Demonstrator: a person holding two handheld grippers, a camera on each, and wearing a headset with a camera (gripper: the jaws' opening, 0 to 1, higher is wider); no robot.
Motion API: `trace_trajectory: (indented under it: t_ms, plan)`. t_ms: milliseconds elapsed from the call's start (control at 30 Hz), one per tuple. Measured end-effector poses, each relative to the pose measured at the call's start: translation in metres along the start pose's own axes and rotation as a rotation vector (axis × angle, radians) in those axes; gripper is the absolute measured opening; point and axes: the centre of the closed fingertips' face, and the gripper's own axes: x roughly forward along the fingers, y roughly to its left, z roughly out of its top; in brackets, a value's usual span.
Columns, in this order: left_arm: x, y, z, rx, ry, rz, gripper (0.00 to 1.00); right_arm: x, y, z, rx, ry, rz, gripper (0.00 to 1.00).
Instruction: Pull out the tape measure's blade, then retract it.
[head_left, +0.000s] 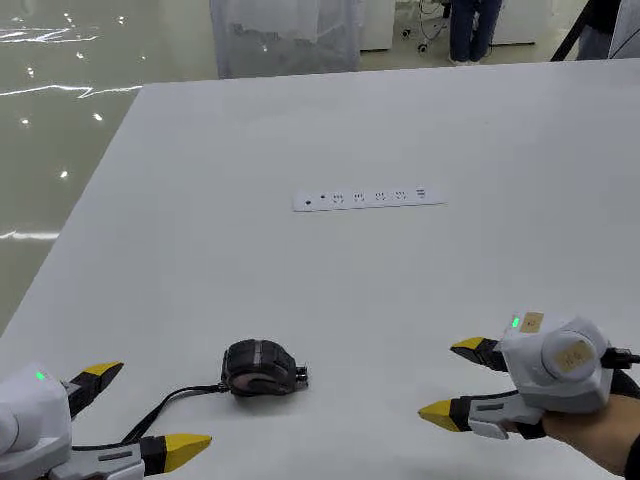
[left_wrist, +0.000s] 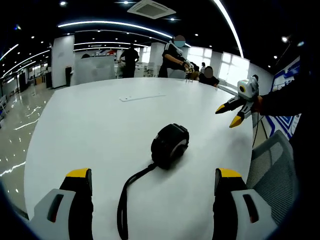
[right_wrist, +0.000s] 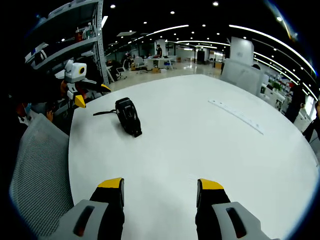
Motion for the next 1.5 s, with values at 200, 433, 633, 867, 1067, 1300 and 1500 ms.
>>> trace_trajectory:
  t_ms: [200,433,633,867,1067,1300,1500]
  plan:
    - [-0.009,0.012,-0.006,0.017,0.003,0.016,0.99,-0.017,-0.008,-0.009,-0.004,0.003,-0.024,0.63]
    - [-0.012,0.019,-0.005,0.010,0.012,0.017,0.99,-0.041,-0.019,-0.023,0.039,-0.017,-0.055,0.70]
    - [-0.013,0.021,-0.004,0.032,0.030,0.002,0.99,-0.055,-0.029,-0.038,0.056,-0.002,-0.082,0.74]
    - [-0.019,0.030,-0.005,0.047,0.053,0.013,0.99,-0.064,-0.032,-0.049,0.070,-0.014,-0.074,0.81]
    - [-0.027,0.032,-0.010,0.044,0.052,0.011,0.99,-0.071,-0.031,-0.061,0.070,-0.010,-0.070,0.93]
    - [-0.032,0.031,-0.009,0.069,0.018,0.016,0.99,-0.081,-0.038,-0.074,0.076,0.011,-0.077,0.99]
    - [-0.034,0.028,-0.009,0.059,0.012,0.009,0.99,-0.089,-0.042,-0.072,0.062,0.005,-0.097,0.99]
